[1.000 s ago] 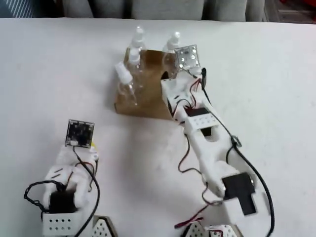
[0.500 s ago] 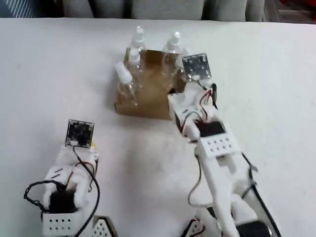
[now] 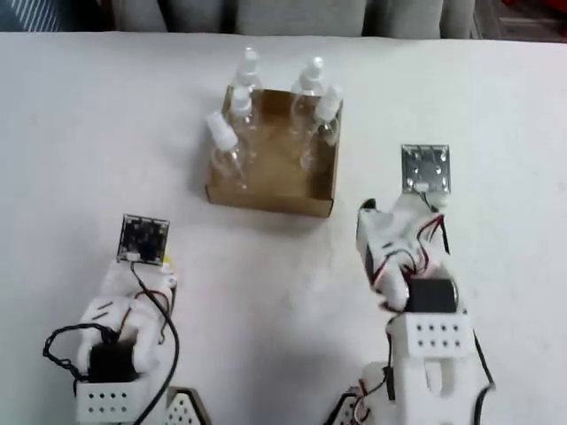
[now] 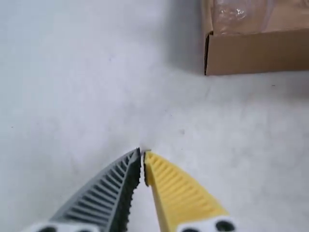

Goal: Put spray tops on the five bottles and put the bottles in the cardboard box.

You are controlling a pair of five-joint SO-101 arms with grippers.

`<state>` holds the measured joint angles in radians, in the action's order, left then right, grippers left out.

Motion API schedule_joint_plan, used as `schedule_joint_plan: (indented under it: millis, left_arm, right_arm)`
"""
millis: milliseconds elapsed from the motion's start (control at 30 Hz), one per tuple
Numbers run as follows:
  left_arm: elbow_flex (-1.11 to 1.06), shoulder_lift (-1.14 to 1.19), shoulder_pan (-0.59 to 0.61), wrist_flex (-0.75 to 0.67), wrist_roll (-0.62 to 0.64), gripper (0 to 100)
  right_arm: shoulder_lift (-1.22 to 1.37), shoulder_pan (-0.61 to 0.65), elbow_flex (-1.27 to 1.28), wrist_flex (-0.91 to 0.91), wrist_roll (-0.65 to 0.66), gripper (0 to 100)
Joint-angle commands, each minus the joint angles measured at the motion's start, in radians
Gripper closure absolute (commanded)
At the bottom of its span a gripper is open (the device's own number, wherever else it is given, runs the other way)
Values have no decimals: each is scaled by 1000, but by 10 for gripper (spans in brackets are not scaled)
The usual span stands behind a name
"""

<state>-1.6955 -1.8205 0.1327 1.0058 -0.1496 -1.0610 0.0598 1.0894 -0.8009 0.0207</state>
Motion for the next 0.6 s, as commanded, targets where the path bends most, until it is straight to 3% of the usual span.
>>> schedule_joint_plan:
  millis: [0, 300, 567]
  left_arm:
    - [3, -5, 2, 3, -11, 980]
    - [3, -5, 7, 8, -11, 980]
    - [3, -5, 2, 9, -11, 980]
  right_arm:
    - [-104, -5, 11, -87, 14, 956]
    - [-317, -10, 21, -364, 14, 981]
    - [-516, -2, 186, -372, 14, 981]
